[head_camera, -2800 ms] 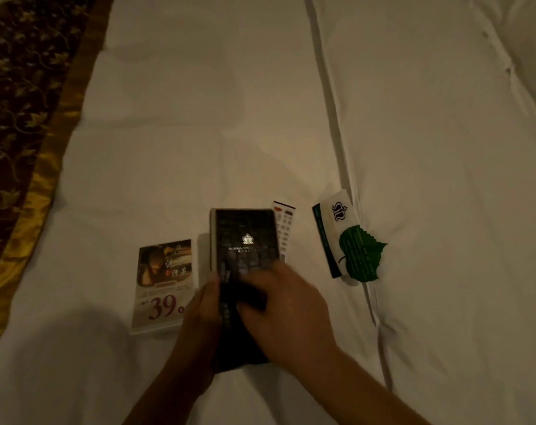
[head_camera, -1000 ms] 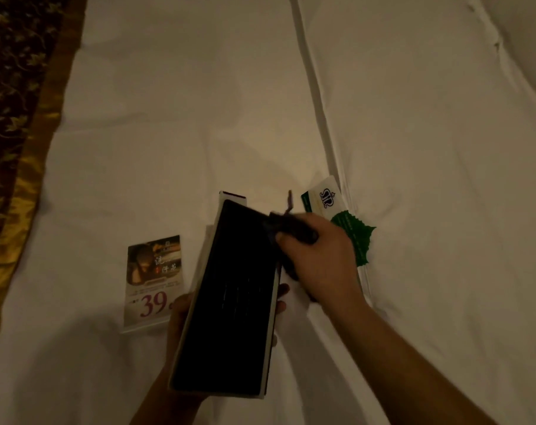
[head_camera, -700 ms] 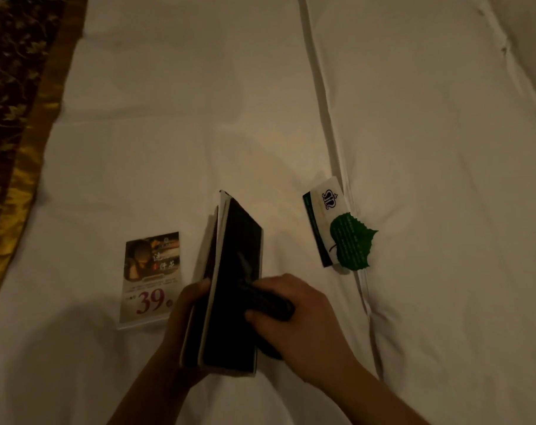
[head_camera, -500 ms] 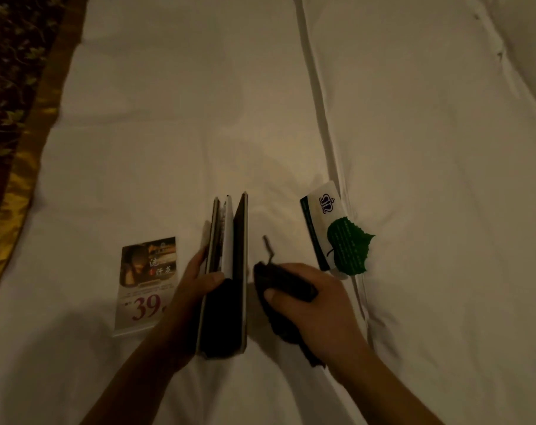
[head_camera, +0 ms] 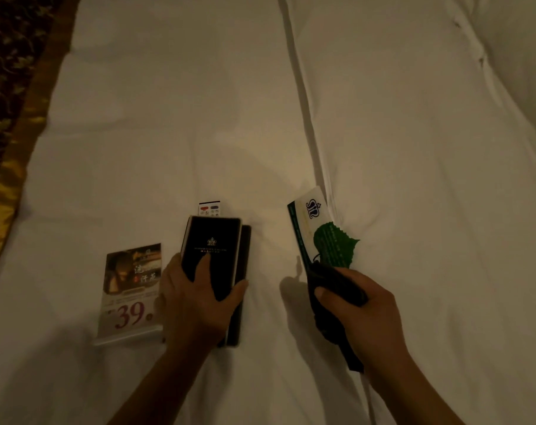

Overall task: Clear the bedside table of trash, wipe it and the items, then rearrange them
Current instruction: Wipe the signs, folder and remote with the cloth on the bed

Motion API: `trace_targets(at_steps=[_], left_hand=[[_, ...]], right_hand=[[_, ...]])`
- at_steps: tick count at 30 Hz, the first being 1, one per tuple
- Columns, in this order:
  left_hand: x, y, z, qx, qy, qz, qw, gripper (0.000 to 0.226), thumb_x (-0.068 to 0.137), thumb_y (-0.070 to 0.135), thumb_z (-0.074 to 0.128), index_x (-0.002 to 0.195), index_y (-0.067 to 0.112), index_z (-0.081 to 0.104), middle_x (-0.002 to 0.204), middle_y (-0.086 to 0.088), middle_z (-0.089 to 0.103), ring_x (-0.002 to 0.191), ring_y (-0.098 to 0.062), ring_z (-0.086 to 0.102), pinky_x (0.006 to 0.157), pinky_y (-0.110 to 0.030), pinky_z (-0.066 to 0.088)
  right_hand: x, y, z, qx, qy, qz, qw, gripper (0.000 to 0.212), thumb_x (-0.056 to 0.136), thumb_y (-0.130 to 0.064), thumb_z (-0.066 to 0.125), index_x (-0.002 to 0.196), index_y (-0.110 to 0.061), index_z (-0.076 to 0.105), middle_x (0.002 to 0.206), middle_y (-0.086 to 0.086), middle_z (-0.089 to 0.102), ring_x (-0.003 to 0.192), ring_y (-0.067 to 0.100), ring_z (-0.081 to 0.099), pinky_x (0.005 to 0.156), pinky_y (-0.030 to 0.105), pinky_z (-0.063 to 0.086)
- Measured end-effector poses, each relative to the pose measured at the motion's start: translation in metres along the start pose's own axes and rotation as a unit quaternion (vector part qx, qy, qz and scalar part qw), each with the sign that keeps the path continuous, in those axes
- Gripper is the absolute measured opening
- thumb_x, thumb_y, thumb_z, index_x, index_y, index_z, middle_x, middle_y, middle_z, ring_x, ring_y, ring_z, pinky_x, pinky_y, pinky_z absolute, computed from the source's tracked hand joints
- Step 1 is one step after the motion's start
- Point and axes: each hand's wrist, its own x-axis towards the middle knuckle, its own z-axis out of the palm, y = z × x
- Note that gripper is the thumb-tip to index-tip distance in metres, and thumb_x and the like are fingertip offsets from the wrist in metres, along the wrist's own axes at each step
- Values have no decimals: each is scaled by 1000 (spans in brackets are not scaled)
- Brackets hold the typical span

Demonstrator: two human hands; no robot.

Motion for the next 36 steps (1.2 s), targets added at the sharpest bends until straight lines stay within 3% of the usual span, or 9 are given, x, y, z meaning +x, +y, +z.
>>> trace_targets(at_steps=[4,9,12,15,18,21,25,30,36], left_hand=[[1,26,0,-59,74,142,985,50,82,37,63,121,5,67,127,-25,57,121,-46,52,99,-62,42],[40,96,17,-295,-85,93,947,61,94,24,65,149,18,40,146,-9,47,135,-23,45,113,-36,36],[88,132,28,-311,-162,108,930,76,99,24,59,159,18,13,163,-7,23,148,-21,26,114,-25,20],[128,152,32,-243,-246,132,929,63,103,26,49,158,15,19,163,-9,26,148,-23,29,119,-27,22],[132,154,26,-189,-229,152,943,33,103,23,48,126,4,62,127,-15,63,113,-24,58,93,-27,42],[113,141,14,-269,-204,117,934,26,98,21,57,76,11,65,74,-1,61,66,-10,54,63,-22,42],[77,112,-2,-435,-204,-15,877,18,95,14,63,78,9,68,72,-5,69,61,-13,64,48,-20,50],[23,84,-10,-515,-181,-91,833,15,97,18,58,97,9,71,91,-9,78,81,-26,75,69,-42,62],[-24,95,-13,-644,-188,-157,725,42,79,40,61,107,11,72,101,-14,77,95,-32,71,88,-49,57]], right_hand=[[1,0,-7,-16,6,-24,1000,34,78,-14,78,92,-45,76,79,-1,77,70,22,74,63,36,62],[3,-5,-19,-26,20,-58,998,41,79,-13,77,86,-53,75,82,-13,77,72,9,73,63,25,62],[4,-5,-27,-34,26,-65,997,37,79,-13,77,89,-49,75,83,-11,77,72,11,73,66,33,63],[4,-5,-33,-27,17,-71,997,36,81,-13,76,89,-48,76,79,-5,77,69,18,73,65,37,64],[4,-2,-38,-7,20,-66,998,36,81,-10,75,87,-46,77,76,-1,77,67,22,72,59,29,61],[5,-1,-41,-3,34,-65,997,35,80,-10,76,88,-44,77,75,1,76,65,22,72,56,26,58],[5,8,-42,-38,62,-62,995,33,80,-18,78,98,-46,73,88,-5,76,80,16,72,73,37,61],[7,10,-35,-190,115,-129,966,38,79,-31,75,104,-55,58,98,-24,59,92,-16,55,70,1,41],[4,10,10,-255,109,-153,949,41,86,-27,69,127,-27,61,105,-6,54,92,9,58,69,8,42]])
